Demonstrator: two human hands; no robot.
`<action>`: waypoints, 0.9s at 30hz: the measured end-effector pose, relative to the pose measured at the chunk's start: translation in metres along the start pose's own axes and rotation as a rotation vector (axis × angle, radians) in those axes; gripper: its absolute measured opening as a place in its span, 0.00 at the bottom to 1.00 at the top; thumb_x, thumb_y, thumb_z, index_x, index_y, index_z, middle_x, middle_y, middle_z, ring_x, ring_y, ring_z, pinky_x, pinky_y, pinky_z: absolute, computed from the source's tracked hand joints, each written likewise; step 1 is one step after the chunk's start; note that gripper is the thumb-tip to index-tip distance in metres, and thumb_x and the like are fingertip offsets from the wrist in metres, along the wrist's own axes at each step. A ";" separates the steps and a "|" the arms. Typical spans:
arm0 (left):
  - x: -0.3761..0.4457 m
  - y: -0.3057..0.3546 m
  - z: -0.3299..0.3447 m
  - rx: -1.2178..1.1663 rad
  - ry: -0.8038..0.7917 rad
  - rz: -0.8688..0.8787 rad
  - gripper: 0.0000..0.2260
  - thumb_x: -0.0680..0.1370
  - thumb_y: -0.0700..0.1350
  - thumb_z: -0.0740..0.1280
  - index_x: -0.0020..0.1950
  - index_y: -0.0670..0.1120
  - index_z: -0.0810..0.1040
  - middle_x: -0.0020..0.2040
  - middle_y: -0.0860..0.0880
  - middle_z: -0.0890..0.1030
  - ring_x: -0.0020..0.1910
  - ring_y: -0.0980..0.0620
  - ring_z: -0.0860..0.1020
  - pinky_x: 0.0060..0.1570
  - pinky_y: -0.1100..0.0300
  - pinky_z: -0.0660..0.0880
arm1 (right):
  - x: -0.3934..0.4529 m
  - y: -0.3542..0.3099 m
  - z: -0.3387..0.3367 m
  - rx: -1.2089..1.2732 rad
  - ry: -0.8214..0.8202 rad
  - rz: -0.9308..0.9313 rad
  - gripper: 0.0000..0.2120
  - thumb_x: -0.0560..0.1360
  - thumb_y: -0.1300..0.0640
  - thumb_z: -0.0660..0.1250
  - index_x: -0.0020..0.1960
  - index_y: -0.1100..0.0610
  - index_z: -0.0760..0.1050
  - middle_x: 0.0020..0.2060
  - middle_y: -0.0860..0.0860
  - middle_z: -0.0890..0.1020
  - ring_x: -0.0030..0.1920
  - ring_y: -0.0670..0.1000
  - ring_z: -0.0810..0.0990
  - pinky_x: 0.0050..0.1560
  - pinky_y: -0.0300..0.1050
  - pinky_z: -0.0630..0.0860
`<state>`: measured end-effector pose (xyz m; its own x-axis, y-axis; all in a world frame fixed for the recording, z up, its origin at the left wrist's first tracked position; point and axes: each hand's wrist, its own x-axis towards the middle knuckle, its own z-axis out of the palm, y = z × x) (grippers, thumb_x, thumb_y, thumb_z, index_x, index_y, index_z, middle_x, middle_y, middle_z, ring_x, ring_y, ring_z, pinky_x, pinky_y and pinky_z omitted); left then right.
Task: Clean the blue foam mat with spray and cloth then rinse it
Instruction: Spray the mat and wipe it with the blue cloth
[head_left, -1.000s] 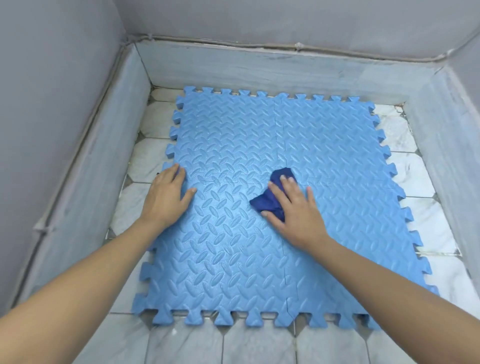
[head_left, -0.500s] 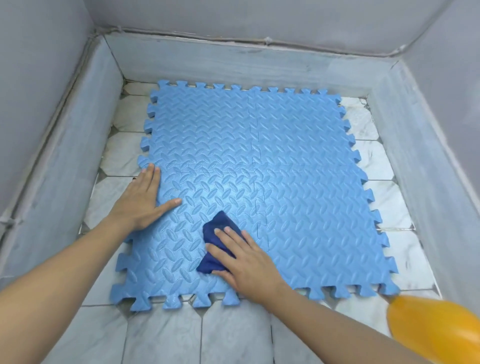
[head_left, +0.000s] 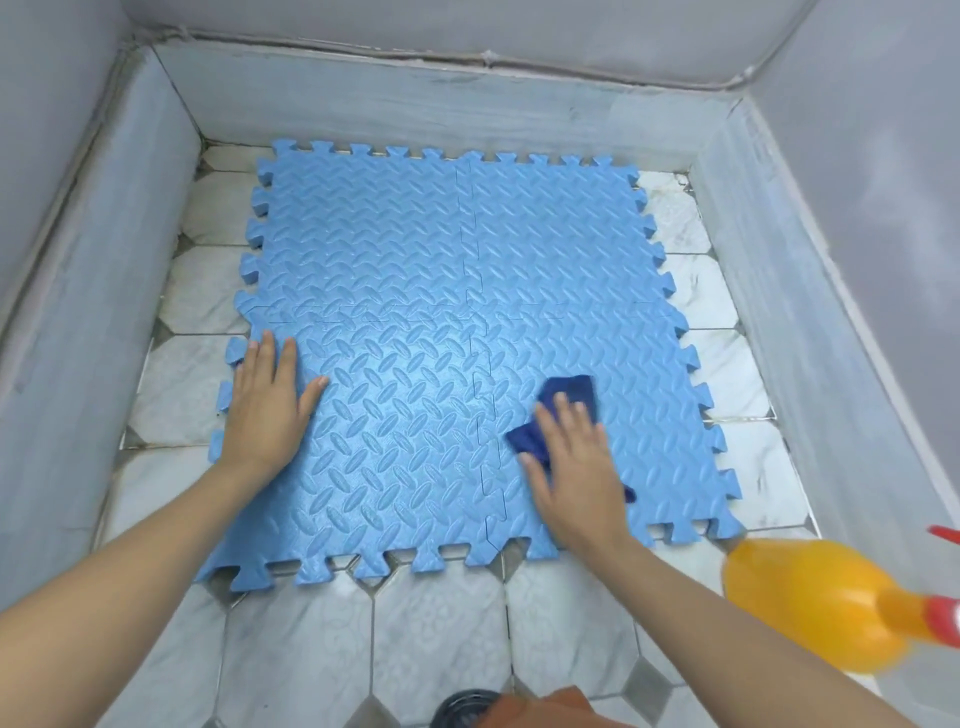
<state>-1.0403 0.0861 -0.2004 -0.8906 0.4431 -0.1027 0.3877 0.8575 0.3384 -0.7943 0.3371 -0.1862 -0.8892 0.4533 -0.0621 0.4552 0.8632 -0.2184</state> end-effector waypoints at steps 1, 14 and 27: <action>-0.005 0.005 0.005 0.006 0.033 -0.005 0.29 0.82 0.54 0.56 0.77 0.39 0.57 0.78 0.37 0.54 0.78 0.39 0.50 0.75 0.44 0.49 | -0.003 -0.016 0.005 -0.021 -0.036 -0.127 0.27 0.79 0.42 0.55 0.75 0.50 0.62 0.76 0.54 0.63 0.76 0.57 0.61 0.74 0.60 0.60; -0.023 0.000 0.012 -0.010 0.057 0.053 0.34 0.78 0.64 0.46 0.79 0.46 0.55 0.80 0.45 0.51 0.79 0.49 0.48 0.76 0.52 0.46 | 0.137 0.002 -0.010 -0.085 -0.092 -0.080 0.26 0.81 0.40 0.53 0.76 0.47 0.61 0.78 0.52 0.59 0.78 0.55 0.55 0.76 0.57 0.51; -0.025 0.003 0.012 -0.050 0.087 0.012 0.31 0.79 0.63 0.49 0.78 0.49 0.57 0.80 0.51 0.52 0.79 0.53 0.48 0.76 0.54 0.47 | 0.192 -0.124 0.031 0.050 -0.045 -0.365 0.26 0.81 0.42 0.53 0.76 0.53 0.62 0.76 0.53 0.63 0.77 0.54 0.59 0.76 0.53 0.52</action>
<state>-1.0138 0.0812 -0.2082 -0.9041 0.4270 -0.0179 0.3878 0.8373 0.3853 -1.0232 0.3100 -0.2012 -0.9943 0.1060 -0.0140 0.1056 0.9538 -0.2812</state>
